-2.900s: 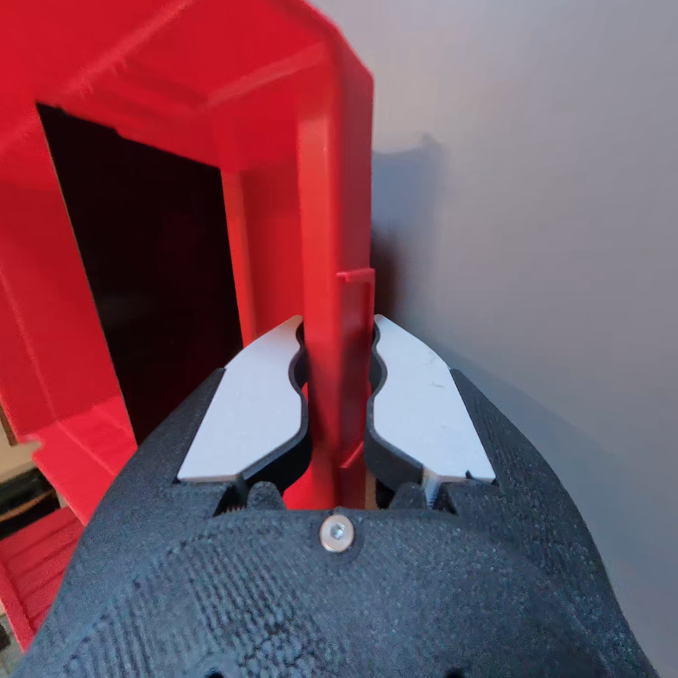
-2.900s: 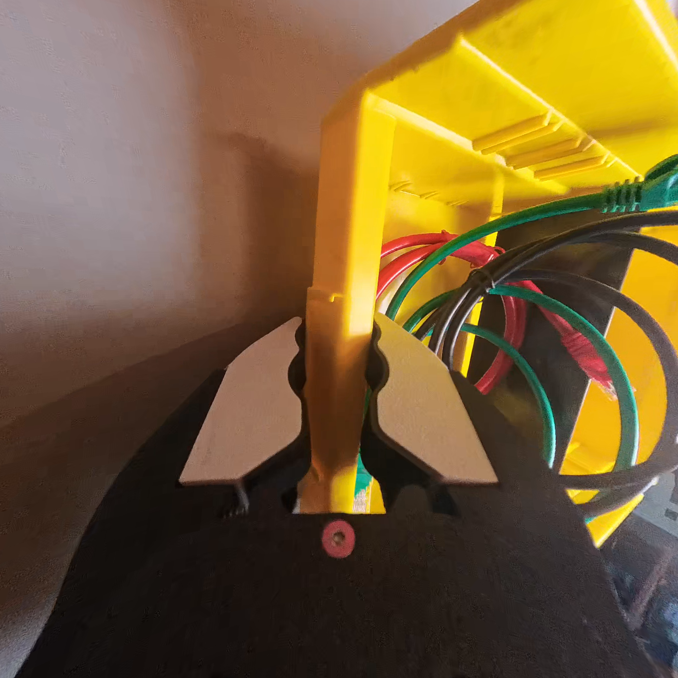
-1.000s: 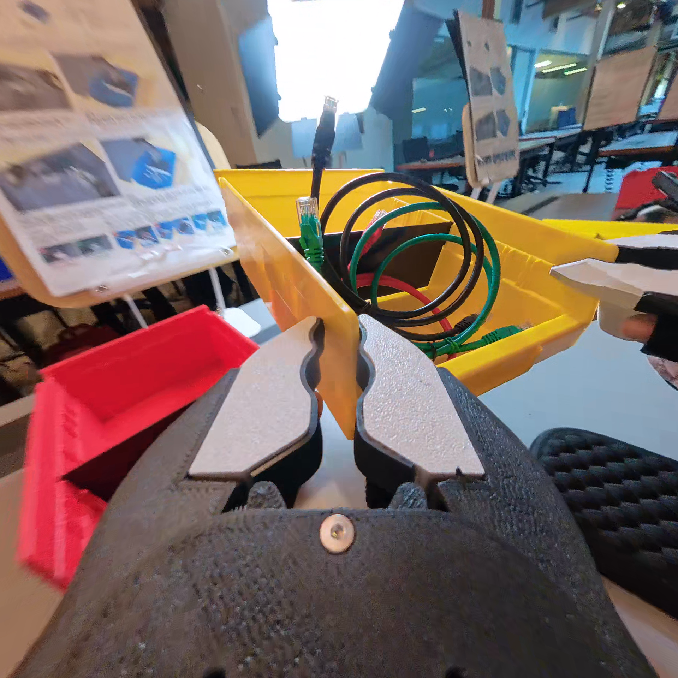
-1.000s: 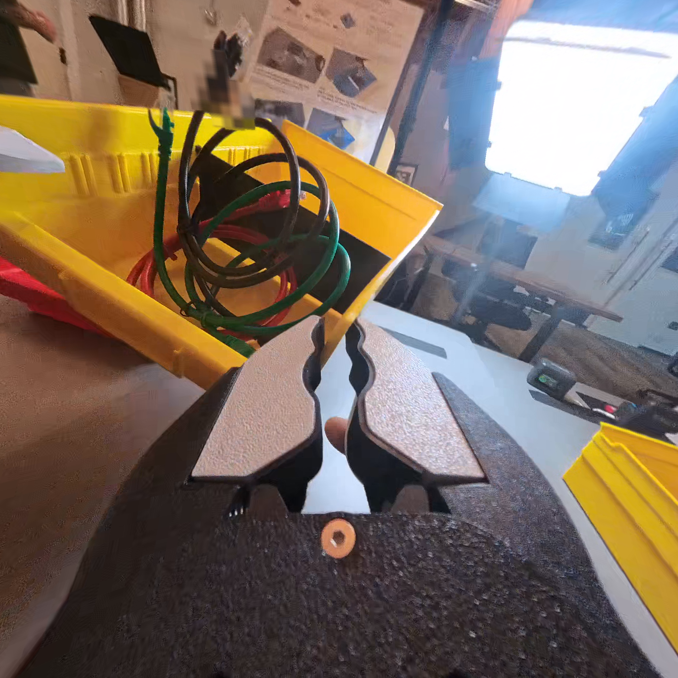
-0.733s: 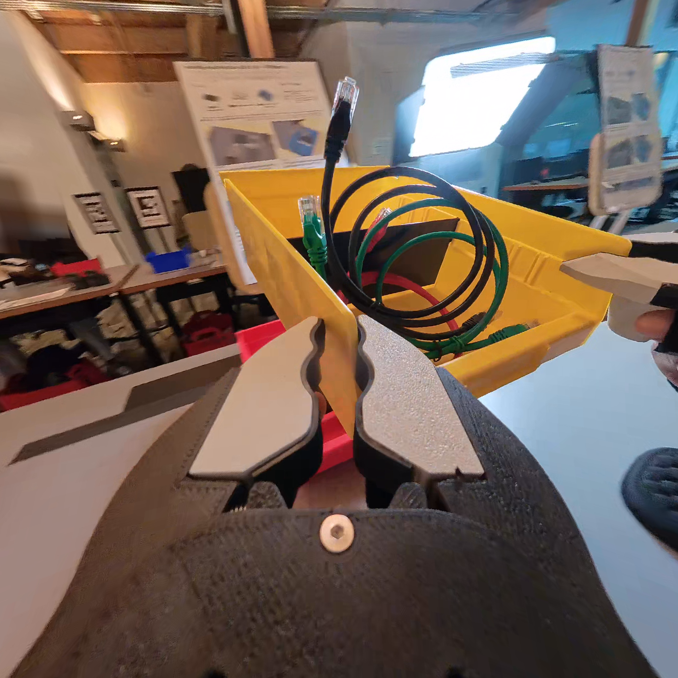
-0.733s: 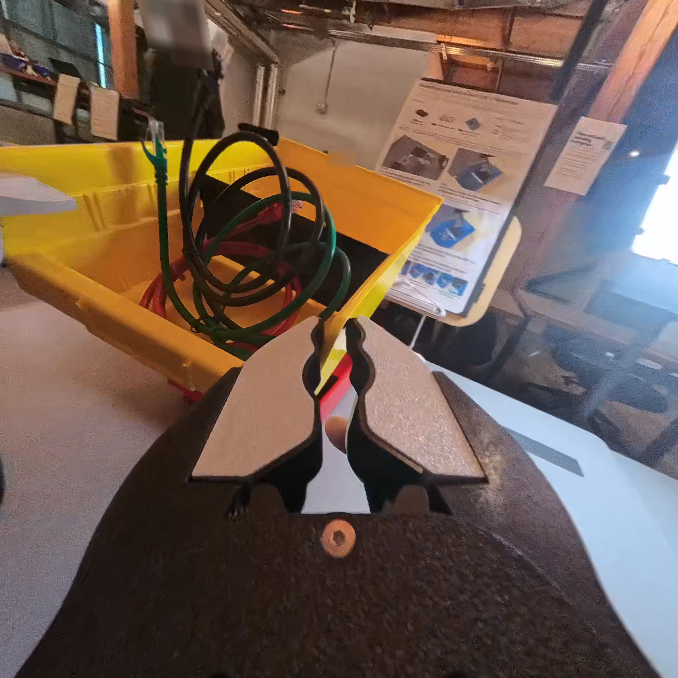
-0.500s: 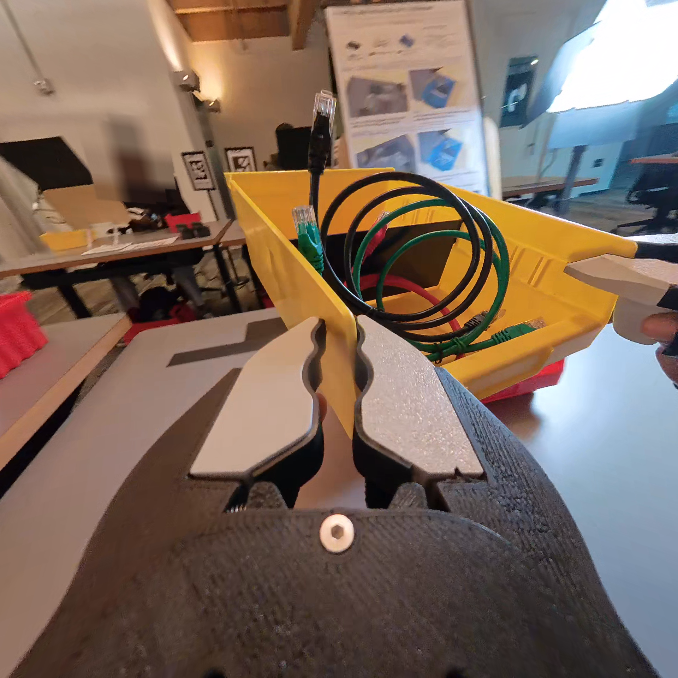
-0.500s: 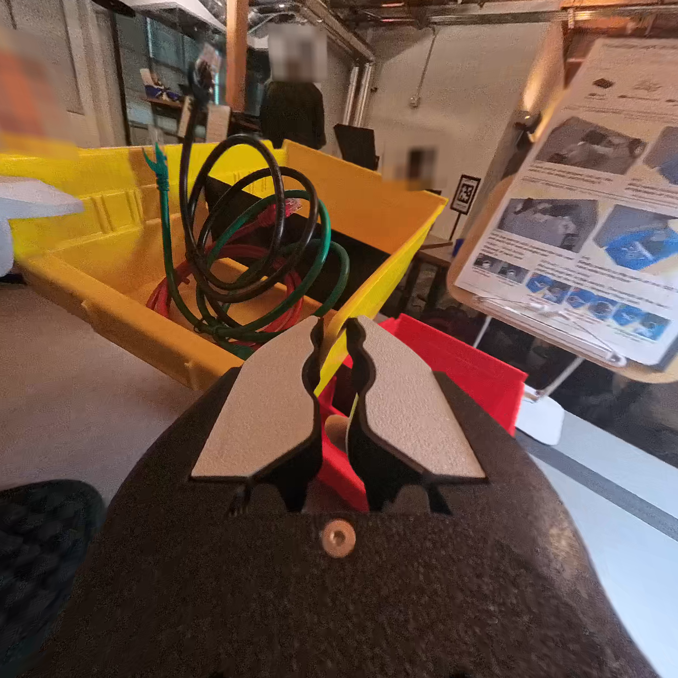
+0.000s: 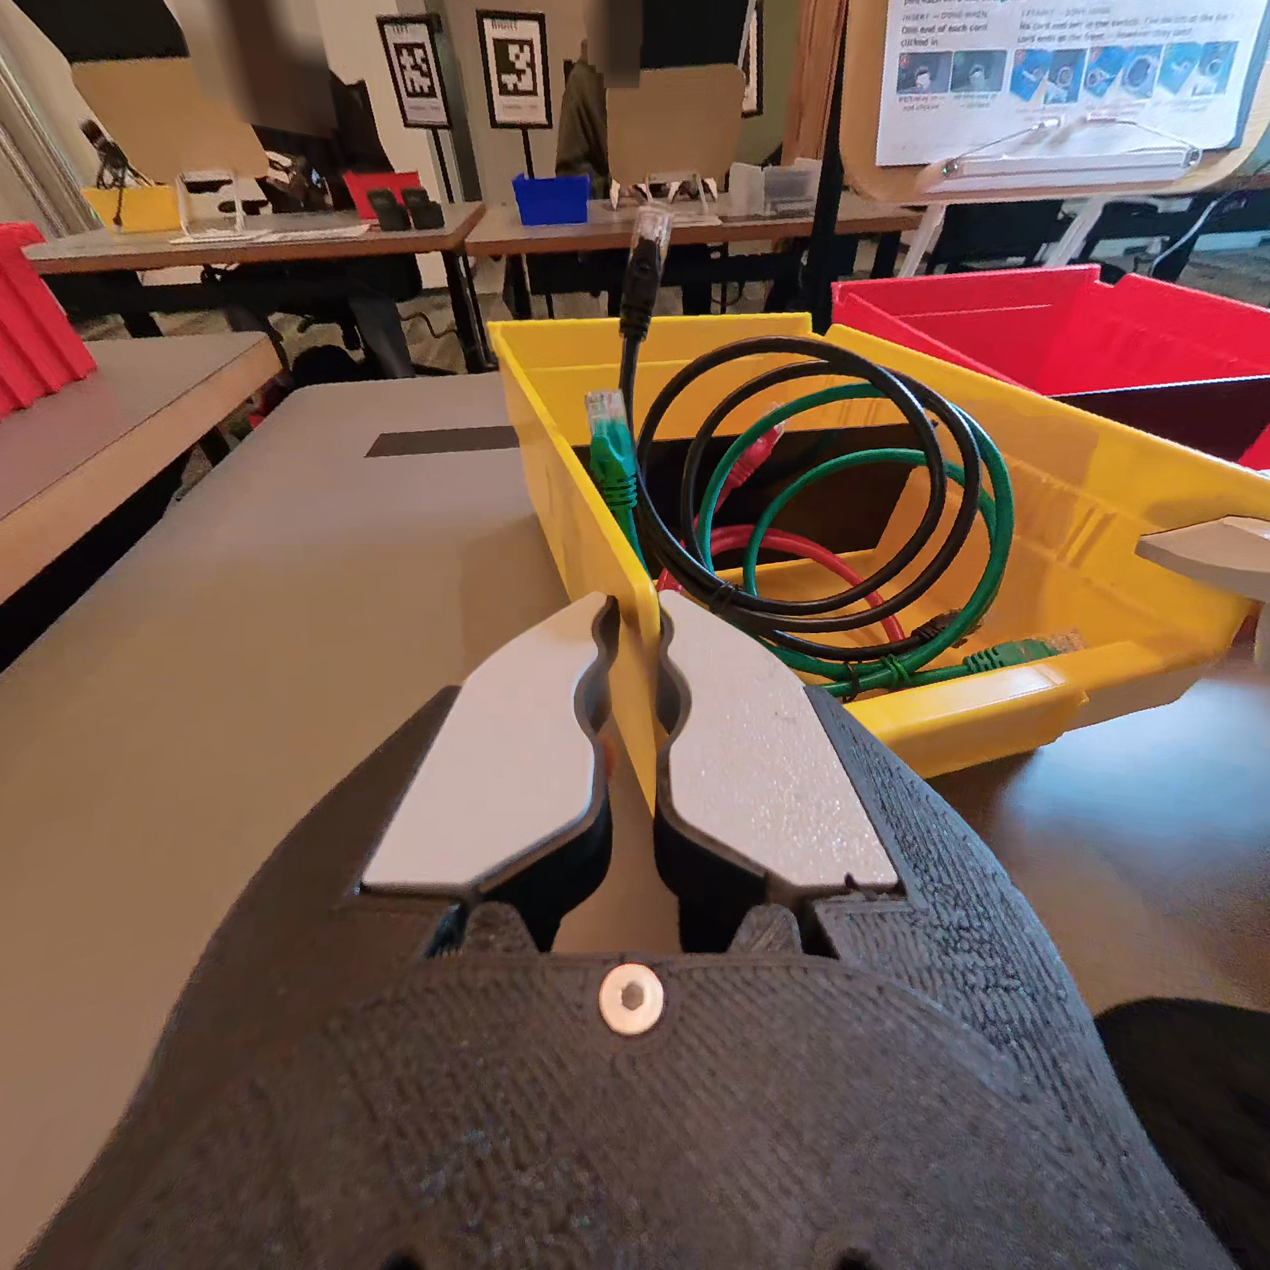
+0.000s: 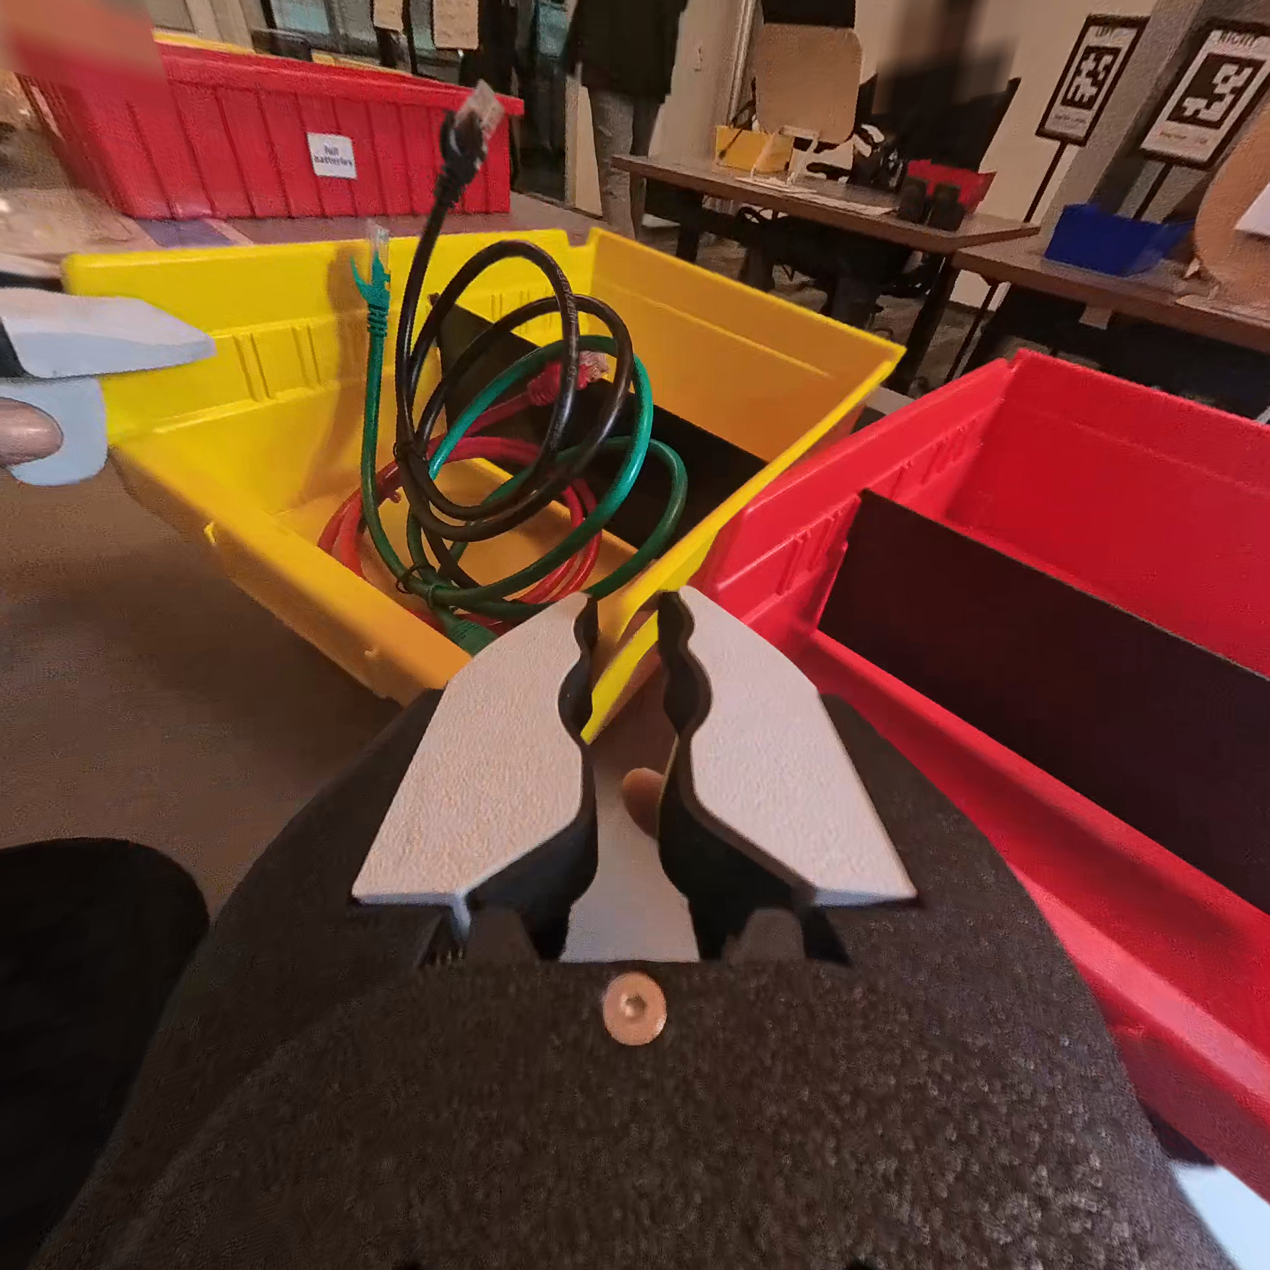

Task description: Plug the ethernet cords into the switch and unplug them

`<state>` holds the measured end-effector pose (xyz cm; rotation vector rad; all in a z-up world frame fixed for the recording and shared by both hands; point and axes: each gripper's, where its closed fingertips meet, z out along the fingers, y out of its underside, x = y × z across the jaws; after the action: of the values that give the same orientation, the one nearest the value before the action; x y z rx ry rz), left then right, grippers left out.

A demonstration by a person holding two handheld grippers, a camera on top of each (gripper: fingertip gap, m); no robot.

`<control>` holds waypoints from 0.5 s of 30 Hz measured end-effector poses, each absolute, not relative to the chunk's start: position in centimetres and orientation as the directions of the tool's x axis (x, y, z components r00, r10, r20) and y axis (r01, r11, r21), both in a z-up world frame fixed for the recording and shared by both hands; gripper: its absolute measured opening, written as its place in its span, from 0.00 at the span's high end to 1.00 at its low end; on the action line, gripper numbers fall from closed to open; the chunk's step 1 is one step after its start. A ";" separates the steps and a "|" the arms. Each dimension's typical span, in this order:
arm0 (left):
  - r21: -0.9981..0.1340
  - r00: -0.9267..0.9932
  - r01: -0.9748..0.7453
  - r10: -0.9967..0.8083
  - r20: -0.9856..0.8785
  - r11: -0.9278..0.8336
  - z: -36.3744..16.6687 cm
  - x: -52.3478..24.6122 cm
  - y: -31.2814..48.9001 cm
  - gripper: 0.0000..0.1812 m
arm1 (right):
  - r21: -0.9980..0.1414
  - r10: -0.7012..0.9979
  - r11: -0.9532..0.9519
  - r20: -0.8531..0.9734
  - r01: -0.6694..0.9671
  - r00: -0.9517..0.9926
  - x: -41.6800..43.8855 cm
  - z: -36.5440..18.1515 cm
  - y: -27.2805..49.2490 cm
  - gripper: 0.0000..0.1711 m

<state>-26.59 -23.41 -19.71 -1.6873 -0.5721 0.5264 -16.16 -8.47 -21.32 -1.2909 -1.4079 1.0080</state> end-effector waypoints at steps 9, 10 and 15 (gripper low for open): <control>-0.964 0.822 0.146 0.569 -0.007 -0.222 -19.9 -27.0 -24.1 0.80 | -0.958 0.990 0.137 0.127 0.250 -0.054 -14.8 -19.8 -8.1 0.87; -0.965 0.816 0.105 0.575 -0.055 -0.241 -19.0 -26.9 -24.7 0.80 | -0.955 0.988 0.153 0.142 0.254 -0.062 -14.5 -19.5 -8.0 0.86; -0.883 0.887 -0.024 0.397 -0.235 -0.469 -17.9 -23.3 -23.5 0.77 | -0.901 0.960 0.281 0.267 0.330 -0.088 -13.4 -19.1 -6.1 0.73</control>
<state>-23.27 -23.50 -17.89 -2.0077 -0.2711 0.5052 -13.36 -6.12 -19.06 -1.2128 -1.6087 0.8387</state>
